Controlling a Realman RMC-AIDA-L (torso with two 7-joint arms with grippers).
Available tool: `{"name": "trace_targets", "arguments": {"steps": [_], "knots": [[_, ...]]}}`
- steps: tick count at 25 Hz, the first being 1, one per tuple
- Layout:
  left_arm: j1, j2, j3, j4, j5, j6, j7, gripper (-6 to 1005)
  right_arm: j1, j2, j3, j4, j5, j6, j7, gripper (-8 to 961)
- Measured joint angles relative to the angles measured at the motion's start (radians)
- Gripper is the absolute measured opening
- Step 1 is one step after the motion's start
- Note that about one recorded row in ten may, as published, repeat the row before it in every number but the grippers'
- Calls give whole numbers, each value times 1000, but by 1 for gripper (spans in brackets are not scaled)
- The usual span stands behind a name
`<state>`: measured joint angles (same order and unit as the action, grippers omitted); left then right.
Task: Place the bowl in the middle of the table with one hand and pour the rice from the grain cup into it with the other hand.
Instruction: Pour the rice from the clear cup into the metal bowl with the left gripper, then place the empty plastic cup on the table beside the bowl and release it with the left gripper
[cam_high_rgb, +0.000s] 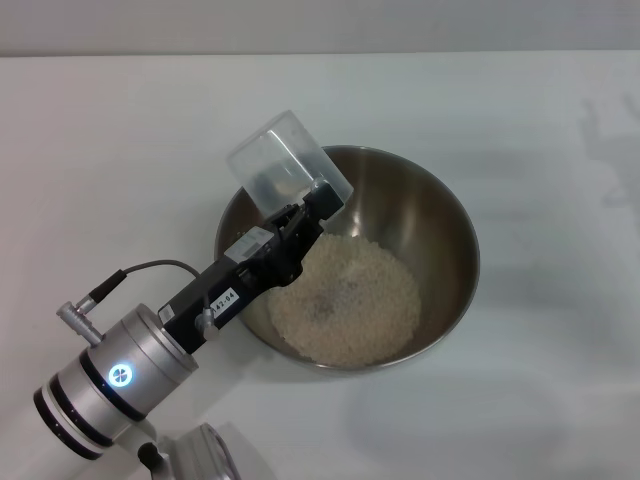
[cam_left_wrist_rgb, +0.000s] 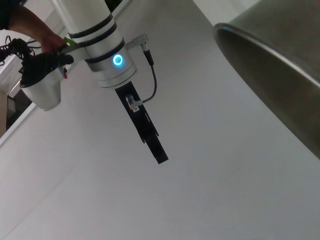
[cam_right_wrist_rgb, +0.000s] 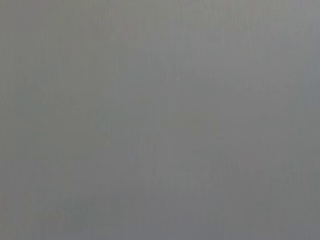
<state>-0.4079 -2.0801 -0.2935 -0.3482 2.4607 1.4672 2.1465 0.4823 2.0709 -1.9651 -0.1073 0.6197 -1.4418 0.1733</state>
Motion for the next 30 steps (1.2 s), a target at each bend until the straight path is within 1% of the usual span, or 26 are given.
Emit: {"name": "trace_targets", "arguments": {"steps": [8, 13, 18, 25, 27, 29, 30], "knots": [[0, 0, 1, -5, 6, 1, 3, 22, 2, -1, 2, 0, 0, 0, 0, 536], [1, 0, -16, -12, 4, 1, 4, 22, 2, -2, 2, 0, 0, 0, 0, 536], [2, 0, 26, -12, 35, -15, 2, 22, 2, -3, 2, 0, 0, 0, 0, 536], [6, 0, -10, -12, 28, -19, -16, 23, -1, -3, 2, 1, 0, 0, 0, 536], [9, 0, -29, -14, 24, -16, -69, 23, -2, -3, 2, 1, 0, 0, 0, 537], [16, 0, -57, -20, 23, -11, -166, 23, -2, -3, 2, 1, 0, 0, 0, 537], [25, 0, -79, -29, 23, -8, -243, 23, -2, -3, 2, 2, 0, 0, 0, 537]]}}
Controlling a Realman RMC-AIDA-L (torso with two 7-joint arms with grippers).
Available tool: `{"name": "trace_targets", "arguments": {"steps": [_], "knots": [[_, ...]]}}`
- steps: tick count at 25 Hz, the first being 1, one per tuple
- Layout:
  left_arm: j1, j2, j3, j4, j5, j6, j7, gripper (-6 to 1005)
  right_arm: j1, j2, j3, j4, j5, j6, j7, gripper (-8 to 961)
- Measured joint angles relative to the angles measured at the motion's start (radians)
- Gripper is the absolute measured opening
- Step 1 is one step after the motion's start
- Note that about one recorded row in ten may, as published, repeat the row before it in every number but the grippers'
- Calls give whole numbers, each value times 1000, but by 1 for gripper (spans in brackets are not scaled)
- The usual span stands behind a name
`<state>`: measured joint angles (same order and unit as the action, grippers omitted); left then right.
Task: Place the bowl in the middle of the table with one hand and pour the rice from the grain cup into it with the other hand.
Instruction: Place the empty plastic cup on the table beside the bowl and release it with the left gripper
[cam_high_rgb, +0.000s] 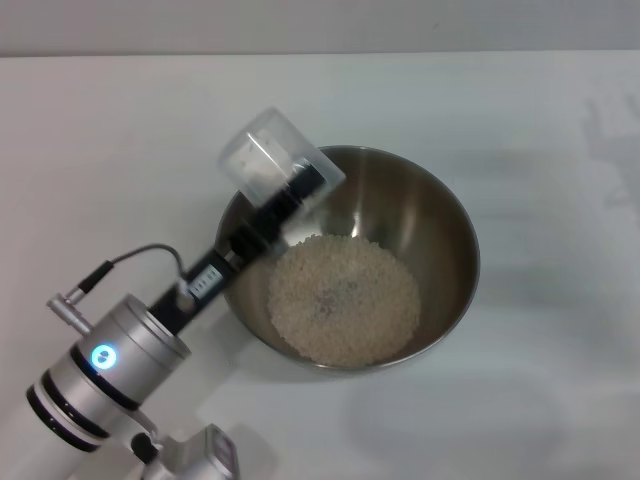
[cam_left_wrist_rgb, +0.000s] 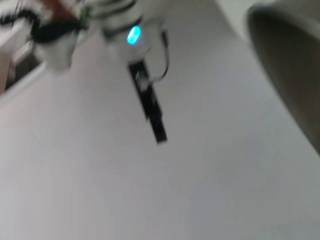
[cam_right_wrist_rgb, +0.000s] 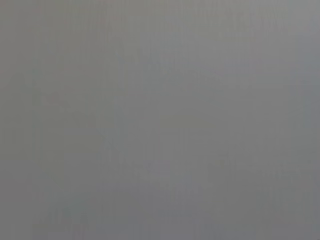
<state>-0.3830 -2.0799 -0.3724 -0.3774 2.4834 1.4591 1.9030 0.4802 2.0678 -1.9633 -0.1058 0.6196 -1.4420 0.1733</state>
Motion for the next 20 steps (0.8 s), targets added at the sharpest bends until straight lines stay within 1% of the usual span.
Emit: {"name": "trace_targets", "arguments": {"steps": [2, 7, 9, 13, 16, 20], "knots": [[16, 1, -37, -20, 0, 4, -136, 23, 0, 0, 0, 0, 0, 0, 0, 537], [47, 0, -147, -49, -11, -10, -590, 23, 0, 2, 0, -2, 0, 0, 1, 537], [52, 0, -187, -49, -49, -28, -824, 23, 0, 3, 0, -5, 0, 0, 5, 537], [48, 1, -224, -41, -175, -105, -1200, 22, 1, 5, 0, -10, -3, 0, 10, 537], [39, 4, -235, -28, -252, -185, -1416, 22, 1, 6, 0, -16, -7, -1, 12, 538], [28, 3, -249, -11, -307, -288, -1603, 23, 0, 6, -6, -29, -8, -8, 12, 538]]}}
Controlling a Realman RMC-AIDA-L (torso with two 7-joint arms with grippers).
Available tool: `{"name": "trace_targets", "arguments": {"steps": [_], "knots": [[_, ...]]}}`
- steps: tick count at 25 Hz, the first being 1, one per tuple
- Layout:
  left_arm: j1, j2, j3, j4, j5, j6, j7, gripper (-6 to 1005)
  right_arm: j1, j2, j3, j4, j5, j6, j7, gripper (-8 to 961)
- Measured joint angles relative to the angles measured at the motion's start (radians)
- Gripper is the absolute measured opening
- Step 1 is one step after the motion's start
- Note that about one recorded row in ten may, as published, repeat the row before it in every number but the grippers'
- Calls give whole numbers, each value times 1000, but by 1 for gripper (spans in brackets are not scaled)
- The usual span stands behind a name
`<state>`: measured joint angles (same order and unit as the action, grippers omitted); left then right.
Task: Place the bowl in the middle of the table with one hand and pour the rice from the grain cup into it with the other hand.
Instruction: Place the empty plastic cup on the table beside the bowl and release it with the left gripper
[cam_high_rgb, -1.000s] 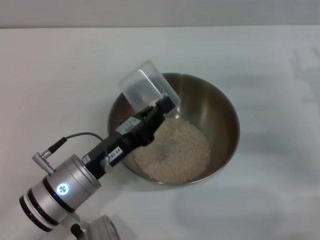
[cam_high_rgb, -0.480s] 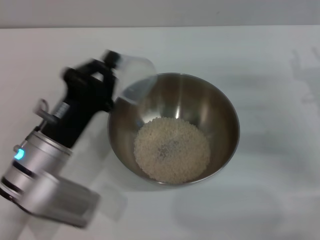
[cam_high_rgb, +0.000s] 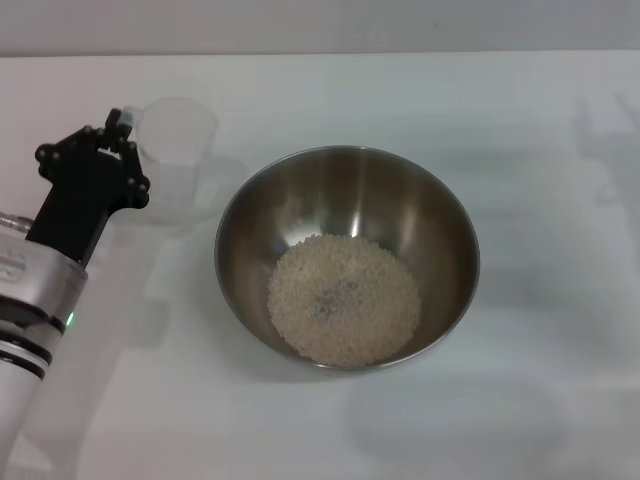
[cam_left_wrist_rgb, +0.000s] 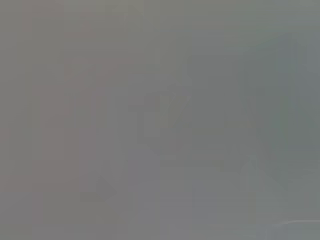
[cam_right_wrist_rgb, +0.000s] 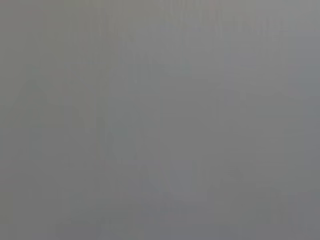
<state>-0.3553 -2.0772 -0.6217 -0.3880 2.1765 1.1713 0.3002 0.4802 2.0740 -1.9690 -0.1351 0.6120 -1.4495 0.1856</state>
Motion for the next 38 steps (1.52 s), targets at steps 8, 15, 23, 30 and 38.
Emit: {"name": "trace_targets", "arguments": {"steps": [8, 15, 23, 30, 38], "knots": [[-9, -1, -76, 0, -26, -170, -135, 22, -3, 0, -3, -20, -2, -3, 3, 538], [-12, -3, -99, 2, -28, -213, -165, 23, -3, 0, -3, -25, -2, -3, 4, 539], [-5, -3, -89, 12, -29, -215, -166, 27, -3, 0, -3, -26, -2, -3, 5, 539], [16, -2, -88, 12, -23, -210, -167, 221, -2, 0, -3, -26, -2, 4, 5, 539], [61, 2, -88, 12, -22, -182, -168, 462, 4, 0, 3, -20, -1, 15, 4, 540]]}}
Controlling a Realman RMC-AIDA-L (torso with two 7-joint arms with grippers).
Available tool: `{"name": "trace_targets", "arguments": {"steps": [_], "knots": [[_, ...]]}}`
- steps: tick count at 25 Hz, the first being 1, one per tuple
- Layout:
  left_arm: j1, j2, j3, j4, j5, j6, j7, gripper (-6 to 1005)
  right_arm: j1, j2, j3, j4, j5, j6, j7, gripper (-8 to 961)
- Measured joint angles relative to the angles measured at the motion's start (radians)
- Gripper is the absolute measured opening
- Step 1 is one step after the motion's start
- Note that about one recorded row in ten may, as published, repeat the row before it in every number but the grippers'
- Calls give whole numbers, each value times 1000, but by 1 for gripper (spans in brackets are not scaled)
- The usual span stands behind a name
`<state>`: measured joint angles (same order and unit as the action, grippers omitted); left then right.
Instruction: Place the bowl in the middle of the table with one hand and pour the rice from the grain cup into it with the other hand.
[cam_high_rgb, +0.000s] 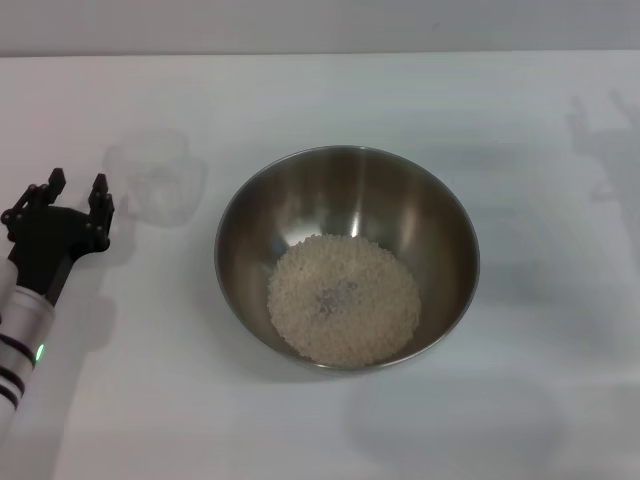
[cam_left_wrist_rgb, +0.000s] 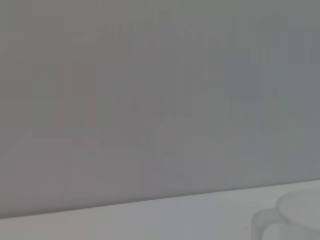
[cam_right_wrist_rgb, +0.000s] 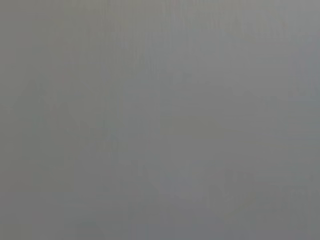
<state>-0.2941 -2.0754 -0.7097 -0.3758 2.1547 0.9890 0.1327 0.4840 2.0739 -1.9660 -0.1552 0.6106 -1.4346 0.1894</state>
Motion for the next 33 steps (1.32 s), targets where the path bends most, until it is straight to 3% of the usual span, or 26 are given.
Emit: {"name": "trace_targets", "arguments": {"steps": [6, 9, 12, 16, 22, 27, 33], "knots": [[38, 0, 6, -5, 0, 78, -3, 469, -12, 4, -6, 4, 0, 43, -9, 540], [68, -2, 70, 5, 1, 264, -57, 472, -22, 10, -20, 2, 0, 64, -10, 540], [70, -1, 91, 23, 1, 336, -115, 475, -27, 12, -63, 2, 0, 85, -10, 540], [53, 3, 86, 50, -2, 349, -210, 479, -41, 16, -102, -3, 0, 93, -4, 541], [14, 4, 84, 116, 0, 351, -302, 687, -50, 18, -168, -13, -1, 95, -2, 541], [6, 3, 82, 113, -3, 350, -301, 815, -38, 18, -178, -32, -2, 138, -2, 617], [1, -1, 80, 109, -4, 350, -291, 815, -26, 17, -171, -54, -1, 168, -10, 743]]}}
